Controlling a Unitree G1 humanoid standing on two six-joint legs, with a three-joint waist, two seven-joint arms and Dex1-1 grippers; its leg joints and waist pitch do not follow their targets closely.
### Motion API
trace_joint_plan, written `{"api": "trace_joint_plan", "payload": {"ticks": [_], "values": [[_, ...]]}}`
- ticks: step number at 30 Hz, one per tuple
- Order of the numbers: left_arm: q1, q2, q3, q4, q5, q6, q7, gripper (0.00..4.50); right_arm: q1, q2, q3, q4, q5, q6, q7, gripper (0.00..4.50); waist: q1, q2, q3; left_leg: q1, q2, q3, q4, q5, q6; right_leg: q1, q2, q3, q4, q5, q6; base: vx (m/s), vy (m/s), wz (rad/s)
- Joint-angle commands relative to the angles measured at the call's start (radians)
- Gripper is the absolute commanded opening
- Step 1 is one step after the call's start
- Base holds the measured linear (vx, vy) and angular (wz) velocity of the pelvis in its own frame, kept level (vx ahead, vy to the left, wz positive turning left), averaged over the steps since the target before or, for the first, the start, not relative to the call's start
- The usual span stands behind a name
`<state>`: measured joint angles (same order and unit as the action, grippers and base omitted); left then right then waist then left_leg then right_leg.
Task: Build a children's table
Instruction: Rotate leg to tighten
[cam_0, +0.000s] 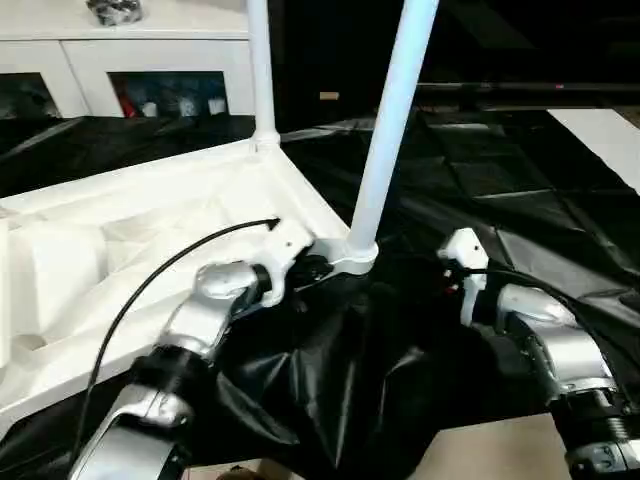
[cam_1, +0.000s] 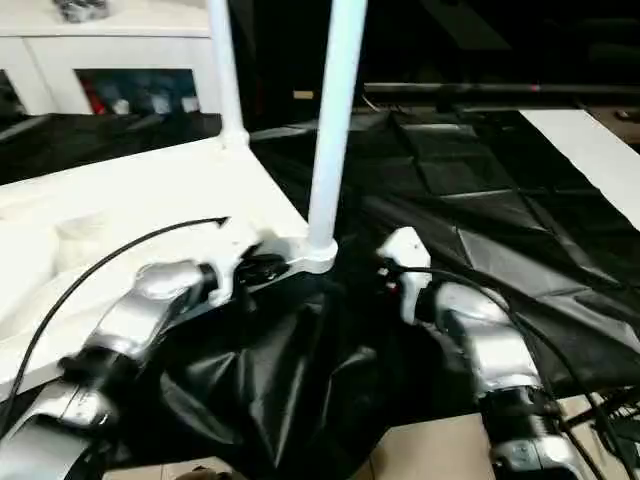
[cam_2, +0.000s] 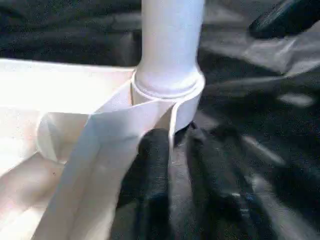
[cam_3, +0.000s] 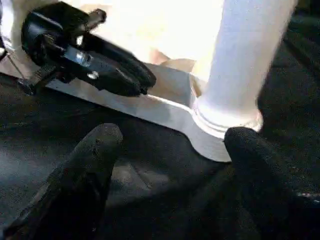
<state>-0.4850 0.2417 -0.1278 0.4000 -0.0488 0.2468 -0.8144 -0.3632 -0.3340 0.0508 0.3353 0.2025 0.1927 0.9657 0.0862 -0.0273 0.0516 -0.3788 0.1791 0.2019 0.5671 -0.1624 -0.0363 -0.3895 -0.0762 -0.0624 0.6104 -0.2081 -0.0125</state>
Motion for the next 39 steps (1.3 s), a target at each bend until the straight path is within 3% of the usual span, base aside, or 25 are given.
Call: {"api": "trace_joint_plan", "payload": {"ticks": [1, 2, 3, 4, 5, 6, 7, 8, 9, 10, 11, 12, 13, 15, 16, 18, 21, 22, 23, 24, 25, 27, 35, 37, 39], "values": [[0.091, 0.06, 0.03, -0.192, -0.073, 0.111, -0.066, 1.09, -0.024, 0.035, -0.002, -0.002, 0.021, 0.013, -0.031, 3.7, 0.004, -0.009, -0.063, 0.01, 0.065, -0.031, -0.054, -0.148, 0.083, 0.046, -0.083, 0.047, -0.061, -0.064, -0.257, 0.0, 0.0, 0.0], [0.124, 0.079, 0.037, -0.25, -0.094, 0.146, -0.086, 1.39, -0.027, 0.043, -0.002, -0.003, 0.029, 0.021, -0.033, 3.7, 0.003, -0.004, -0.061, 0.008, 0.066, -0.033, -0.057, -0.151, 0.078, 0.045, -0.082, 0.045, -0.06, -0.079, -0.254, 0.0, 0.0, 0.0], [0.175, 0.114, 0.047, -0.332, -0.126, 0.196, -0.111, 1.44, -0.032, 0.05, 0.005, -0.002, 0.037, 0.027, -0.029, 3.7, 0.005, -0.008, -0.061, 0.021, 0.065, -0.026, -0.053, -0.172, 0.068, 0.035, -0.074, 0.046, -0.066, -0.11, -0.248, 0.0, 0.0, 0.0], [0.201, 0.133, 0.052, -0.37, -0.141, 0.218, -0.123, 1.44, -0.037, 0.054, 0.008, 0.002, 0.039, 0.029, -0.027, 3.7, 0.01, -0.001, -0.062, 0.02, 0.068, -0.029, -0.054, -0.169, 0.064, 0.037, -0.077, 0.047, -0.062, -0.107, -0.249, 0.0, 0.0, 0.0], [0.249, 0.168, 0.063, -0.439, -0.169, 0.257, -0.144, 1.44, -0.044, 0.062, 0.014, 0.008, 0.042, 0.032, -0.023, 3.7, 0.007, -0.01, -0.061, 0.019, 0.069, -0.027, -0.056, -0.168, 0.061, 0.036, -0.075, 0.046, -0.06, -0.106, -0.25, 0.0, 0.0, 0.0], [0.32, 0.221, 0.083, -0.54, -0.21, 0.315, -0.169, 1.64, -0.056, 0.074, 0.022, 0.018, 0.046, 0.036, -0.017, 3.7, 0.006, -0.002, -0.055, 0.018, 0.066, -0.027, -0.061, -0.18, 0.057, 0.031, -0.069, 0.046, -0.064, -0.128, -0.239, 0.0, 0.0, 0.0], [0.363, 0.25, 0.101, -0.599, -0.232, 0.349, -0.177, 1.88, -0.067, 0.084, 0.024, 0.031, 0.045, 0.033, -0.019, 3.7, 0.006, -0.004, -0.059, 0.021, 0.069, -0.029, -0.06, -0.185, 0.043, 0.032, -0.073, 0.046, -0.056, -0.118, -0.243, 0.0, 0.0, 0.0], [0.396, 0.271, 0.12, -0.644, -0.25, 0.375, -0.18, 1.88, -0.077, 0.094, 0.023, 0.045, 0.043, 0.03, -0.024, 3.7, 0.004, -0.011, -0.054, 0.019, 0.066, -0.027, -0.065, -0.187, 0.044, 0.03, -0.067, 0.046, -0.062, -0.129, -0.236, 0.0, 0.0, 0.0], [0.404, 0.275, 0.125, -0.655, -0.255, 0.382, -0.179, 1.89, -0.08, 0.097, 0.023, 0.049, 0.042, 0.029, -0.026, 3.7, 0.004, -0.006, -0.051, 0.022, 0.066, -0.027, -0.066, -0.202, 0.034, 0.028, -0.066, 0.046, -0.063, -0.136, -0.235, 0.0, 0.0, 0.0], [0.439, 0.293, 0.147, -0.703, -0.272, 0.41, -0.176, 1.95, -0.091, 0.109, 0.021, 0.065, 0.038, 0.025, -0.032, 3.7, 0.012, -0.004, -0.051, 0.038, 0.067, -0.021, -0.062, -0.232, 0.02, 0.015, -0.065, 0.05, -0.067, -0.157, -0.23, 0.0, 0.0, 0.0], [0.475, 0.307, 0.176, -0.759, -0.287, 0.443, -0.165, 2.08, -0.103, 0.123, 0.02, 0.083, 0.035, 0.015, -0.042, 3.7, 0.011, -0.011, -0.046, 0.027, 0.065, -0.024, -0.07, -0.249, 0.01, 0.023, -0.066, 0.049, -0.071, -0.184, -0.219, 0.0, 0.0, 0.0], [0.511, 0.315, 0.21, -0.806, -0.292, 0.467, -0.15, 2.24, -0.122, 0.146, 0.018, 0.11, 0.033, 0.008, -0.061, 3.7, 0.014, -0.01, -0.047, 0.029, 0.067, -0.025, -0.069, -0.263, 0.0, 0.023, -0.07, 0.05, -0.069, -0.198, -0.219, 0.0, 0.0, 0.0], [0.517, 0.318, 0.215, -0.812, -0.292, 0.471, -0.147, 2.32, -0.125, 0.15, 0.019, 0.114, 0.032, 0.006, -0.064, 3.7, 0.009, -0.011, -0.043, 0.021, 0.066, -0.03, -0.076, -0.279, -0.012, 0.028, -0.073, 0.049, -0.073, -0.237, -0.204, 0.0, 0.0, 0.0], [0.592, 0.346, 0.276, -0.895, -0.292, 0.527, -0.094, 2.39, -0.173, 0.211, 0.029, 0.196, 0.009, -0.028, -0.139, 3.7, 0.005, -0.008, -0.044, 0.031, 0.066, -0.029, -0.074, -0.309, -0.033, 0.017, -0.072, 0.052, -0.074, -0.262, -0.19, 0.0, 0.0, 0.0], [0.612, 0.358, 0.286, -0.91, -0.287, 0.538, -0.087, 2.47, -0.188, 0.228, 0.029, 0.226, -0.002, -0.044, -0.17, 3.7, 0.002, -0.009, -0.044, 0.026, 0.064, -0.031, -0.077, -0.312, -0.041, 0.019, -0.071, 0.051, -0.075, -0.28, -0.178, 0.0, 0.0, 0.0], [0.66, 0.381, 0.312, -0.937, -0.279, 0.56, -0.077, 2.8, -0.221, 0.269, 0.019, 0.298, -0.023, -0.073, -0.257, 3.7, 0.001, -0.013, -0.043, 0.029, 0.062, -0.031, -0.074, -0.317, -0.046, 0.015, -0.073, 0.054, -0.078, -0.301, -0.166, 0.0, 0.0, 0.0], [0.712, 0.391, 0.352, -0.955, -0.265, 0.577, -0.061, 2.86, -0.259, 0.325, -0.01, 0.385, -0.031, -0.113, -0.372, 3.7, -0.001, -0.011, -0.044, 0.031, 0.062, -0.031, -0.075, -0.326, -0.059, 0.011, -0.068, 0.056, -0.077, -0.303, -0.149, 0.0, 0.0, 0.0], [0.737, 0.402, 0.368, -0.959, -0.256, 0.589, -0.047, 3.01, -0.283, 0.354, -0.041, 0.432, -0.018, -0.121, -0.441, 3.7, 0.002, -0.005, -0.045, 0.036, 0.062, -0.029, -0.074, -0.333, -0.063, 0.006, -0.066, 0.057, -0.076, -0.279, -0.146, 0.0, 0.0, 0.0], [0.737, 0.402, 0.368, -0.959, -0.256, 0.589, -0.047, 3.17, -0.283, 0.354, -0.042, 0.433, -0.018, -0.121, -0.441, 3.7, 0.0, -0.005, -0.045, 0.035, 0.062, -0.03, -0.076, -0.334, -0.066, 0.007, -0.064, 0.056, -0.073, -0.267, -0.147, 0.0, 0.0, 0.0], [0.763, 0.413, 0.382, -0.951, -0.248, 0.592, -0.031, 3.25, -0.318, 0.387, -0.088, 0.498, 0.004, -0.14, -0.534, 3.7, 0.001, -0.011, -0.046, 0.034, 0.061, -0.03, -0.077, -0.336, -0.068, 0.009, -0.06, 0.054, -0.071, -0.248, -0.143, 0.0, 0.0, 0.0], [0.77, 0.415, 0.384, -0.936, -0.24, 0.582, -0.025, 3.26, -0.332, 0.396, -0.104, 0.524, 0.01, -0.154, -0.573, 3.7, -0.003, -0.011, -0.046, 0.03, 0.059, -0.032, -0.078, -0.338, -0.069, 0.011, -0.063, 0.055, -0.068, -0.243, -0.142, 0.0, 0.0, 0.0], [0.776, 0.422, 0.381, -0.902, -0.229, 0.556, -0.008, 3.32, -0.36, 0.406, -0.132, 0.575, 0.02, -0.191, -0.63, 3.7, 0.0, -0.007, -0.047, 0.038, 0.059, -0.03, -0.076, -0.348, -0.077, 0.004, -0.062, 0.055, -0.068, -0.234, -0.134, 0.0, 0.0, 0.0], [0.756, 0.414, 0.377, -0.697, -0.174, 0.395, 0.013, 4.07, -0.456, 0.377, -0.234, 0.726, 0.059, -0.258, -0.803, 3.7, 0.011, -0.007, -0.051, 0.037, 0.054, -0.03, -0.075, -0.366, -0.08, 0.008, -0.063, 0.055, -0.068, -0.221, -0.113, 0.0, 0.0, 0.0], [0.758, 0.422, 0.365, -0.626, -0.15, 0.339, 0.017, 4.06, -0.481, 0.354, -0.256, 0.759, 0.06, -0.276, -0.823, 3.7, 0.015, -0.006, -0.051, 0.038, 0.054, -0.031, -0.075, -0.378, -0.082, 0.005, -0.064, 0.054, -0.07, -0.235, -0.114, 0.0, 0.0, 0.0], [0.755, 0.423, 0.359, -0.587, -0.137, 0.306, 0.022, 4.37, -0.496, 0.34, -0.268, 0.78, 0.063, -0.283, -0.836, 3.7, 0.019, -0.007, -0.05, 0.043, 0.056, -0.029, -0.075, -0.402, -0.09, 0.002, -0.063, 0.055, -0.07, -0.248, -0.112, 0.0, 0.0, 0.0]]}}
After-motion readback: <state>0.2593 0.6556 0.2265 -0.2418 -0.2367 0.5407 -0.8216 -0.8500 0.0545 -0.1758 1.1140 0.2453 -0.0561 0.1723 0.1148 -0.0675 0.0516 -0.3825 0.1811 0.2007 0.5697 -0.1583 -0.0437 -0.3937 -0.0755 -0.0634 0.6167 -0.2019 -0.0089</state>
